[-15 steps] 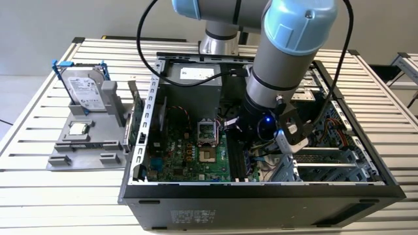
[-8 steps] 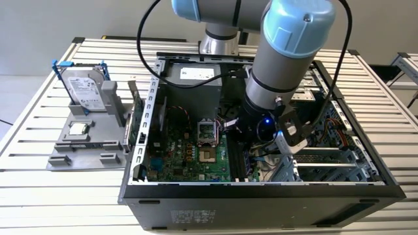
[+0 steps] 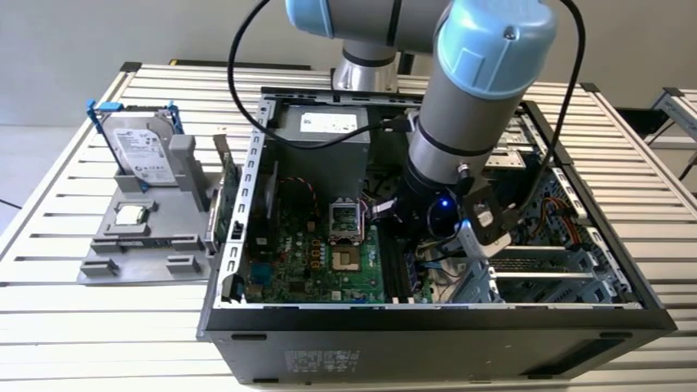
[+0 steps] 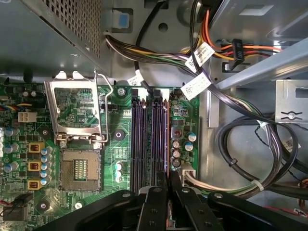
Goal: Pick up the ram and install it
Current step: 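Insert the ram into the slot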
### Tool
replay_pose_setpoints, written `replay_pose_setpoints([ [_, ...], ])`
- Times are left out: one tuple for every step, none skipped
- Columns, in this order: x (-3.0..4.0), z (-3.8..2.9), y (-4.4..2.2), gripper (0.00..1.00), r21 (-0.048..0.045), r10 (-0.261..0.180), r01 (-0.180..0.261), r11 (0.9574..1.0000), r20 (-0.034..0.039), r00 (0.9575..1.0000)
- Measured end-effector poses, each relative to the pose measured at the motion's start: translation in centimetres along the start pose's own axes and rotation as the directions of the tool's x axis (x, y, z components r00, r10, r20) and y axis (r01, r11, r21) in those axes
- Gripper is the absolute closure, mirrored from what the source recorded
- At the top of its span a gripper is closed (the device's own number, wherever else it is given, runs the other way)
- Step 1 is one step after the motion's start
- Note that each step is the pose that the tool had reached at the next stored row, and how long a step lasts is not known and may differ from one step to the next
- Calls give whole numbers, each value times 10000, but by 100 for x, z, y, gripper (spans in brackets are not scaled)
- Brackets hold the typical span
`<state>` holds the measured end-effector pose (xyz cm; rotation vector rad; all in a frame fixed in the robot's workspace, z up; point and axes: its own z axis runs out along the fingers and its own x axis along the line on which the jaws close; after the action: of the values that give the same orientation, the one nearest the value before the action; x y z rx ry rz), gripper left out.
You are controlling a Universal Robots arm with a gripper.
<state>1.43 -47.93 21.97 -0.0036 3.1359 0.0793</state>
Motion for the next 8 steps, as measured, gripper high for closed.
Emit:
replay_pose_setpoints([
  [1,4,0,100,0,-3,3,10000,0,10000],
  [1,8,0,100,-1,-5,5,10000,0,10000],
  [1,12,1,100,0,-6,6,10000,0,10000],
  [1,16,2,100,1,-6,6,10000,-1,10000],
  [1,19,4,100,2,-6,6,10000,-1,10000],
  [1,20,5,100,1,-6,6,10000,-1,10000],
  [3,20,6,100,0,-6,6,10000,0,10000],
  [4,20,6,100,0,-6,6,10000,0,10000],
])
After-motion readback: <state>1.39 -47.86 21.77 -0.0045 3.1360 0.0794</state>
